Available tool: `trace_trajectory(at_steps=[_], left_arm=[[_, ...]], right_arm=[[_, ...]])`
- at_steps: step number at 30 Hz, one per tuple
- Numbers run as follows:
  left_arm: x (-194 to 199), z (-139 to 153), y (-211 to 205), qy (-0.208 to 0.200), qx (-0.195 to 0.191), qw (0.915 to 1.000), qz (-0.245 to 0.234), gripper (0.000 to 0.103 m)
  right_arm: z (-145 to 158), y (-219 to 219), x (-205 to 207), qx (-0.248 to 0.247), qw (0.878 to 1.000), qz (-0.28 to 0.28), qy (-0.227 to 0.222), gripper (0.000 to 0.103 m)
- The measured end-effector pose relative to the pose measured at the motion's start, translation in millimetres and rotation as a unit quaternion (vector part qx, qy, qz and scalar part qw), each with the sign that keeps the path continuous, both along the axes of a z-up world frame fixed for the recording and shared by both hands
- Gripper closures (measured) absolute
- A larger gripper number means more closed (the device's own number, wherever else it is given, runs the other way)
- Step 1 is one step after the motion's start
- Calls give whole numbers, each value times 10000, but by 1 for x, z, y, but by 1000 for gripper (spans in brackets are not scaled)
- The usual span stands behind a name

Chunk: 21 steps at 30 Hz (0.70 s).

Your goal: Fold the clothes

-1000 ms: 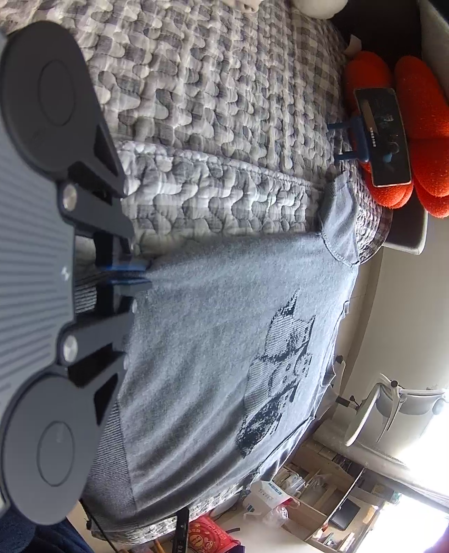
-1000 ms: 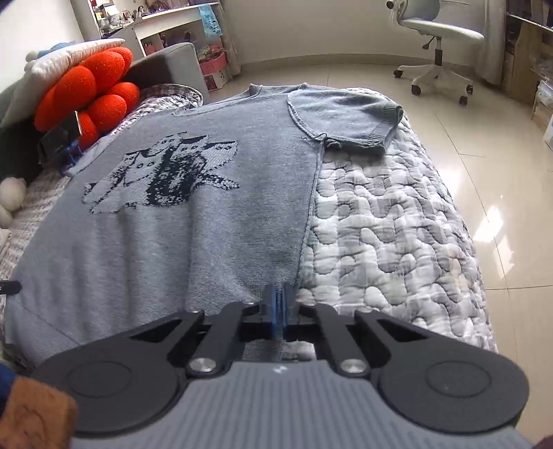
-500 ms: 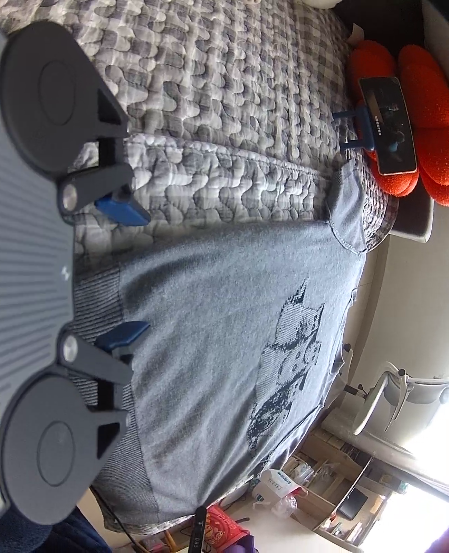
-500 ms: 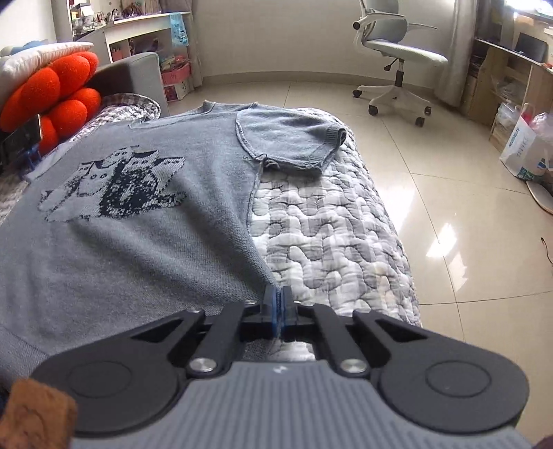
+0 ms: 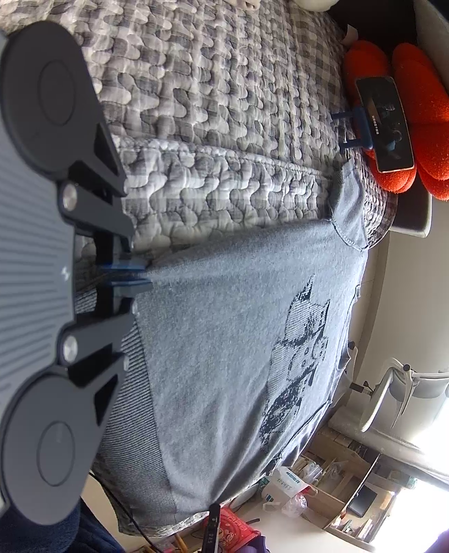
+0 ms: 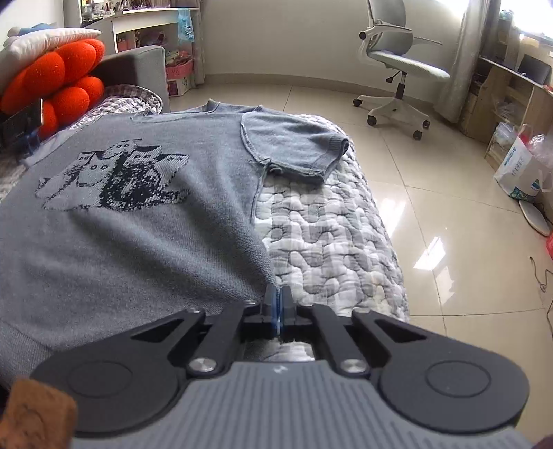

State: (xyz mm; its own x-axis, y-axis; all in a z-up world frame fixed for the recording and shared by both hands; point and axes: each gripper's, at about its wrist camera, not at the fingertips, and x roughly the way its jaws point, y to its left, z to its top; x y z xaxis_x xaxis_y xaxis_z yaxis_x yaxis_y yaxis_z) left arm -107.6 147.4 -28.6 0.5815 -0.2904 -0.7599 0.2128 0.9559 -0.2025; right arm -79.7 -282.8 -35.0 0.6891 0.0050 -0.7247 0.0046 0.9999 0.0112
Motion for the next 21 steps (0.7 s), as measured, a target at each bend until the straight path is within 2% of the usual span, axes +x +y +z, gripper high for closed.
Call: trace_trajectory(at_steps=[1,3,4,5,6,8,13,14,15,17,19,20,21], left_arm=[[1,0,2,5,-60,10000,17,97],[2,2,5,9,-146,9998,95,95],[2,2,6,3,-145,9998,116,94],[1,2,6,13,-151,9998,131,88],[0,2,6,49,-187,9997,125,79],[-1,-1,4,98,-205,9997,84,75],[-1,-9,-7,62,41,10000,40,75],[-2,-9,-8,35,95,9999,43,81],[-2,-8,-9,13,126,9999,41,92],[-4,-7,-8,-6,90,10000,24,96],[-6,-6,-6,-5,33,10000,47,97],[-7,-5,-4,-7,-9,10000,57,98],[-9,-4,-3,-8,-50,10000,67,98]], right_arm=[[-3,0,0,106,9999,44,16,101],[-3,2,-2,220,9997,66,-18,88],[-1,3,-6,253,9996,91,-47,87],[1,3,-11,288,9995,122,-73,79],[3,4,-15,323,9993,152,-98,65],[7,5,-24,406,9988,219,-132,60],[2,14,-54,925,9953,211,172,59],[-2,18,-59,923,9953,179,233,59],[-4,23,-64,827,9961,206,239,59],[-9,34,-71,558,9978,311,198,58],[-12,40,-71,397,9983,371,196,75],[-11,39,-70,446,9981,360,222,95],[-9,37,-71,487,9980,325,230,95]])
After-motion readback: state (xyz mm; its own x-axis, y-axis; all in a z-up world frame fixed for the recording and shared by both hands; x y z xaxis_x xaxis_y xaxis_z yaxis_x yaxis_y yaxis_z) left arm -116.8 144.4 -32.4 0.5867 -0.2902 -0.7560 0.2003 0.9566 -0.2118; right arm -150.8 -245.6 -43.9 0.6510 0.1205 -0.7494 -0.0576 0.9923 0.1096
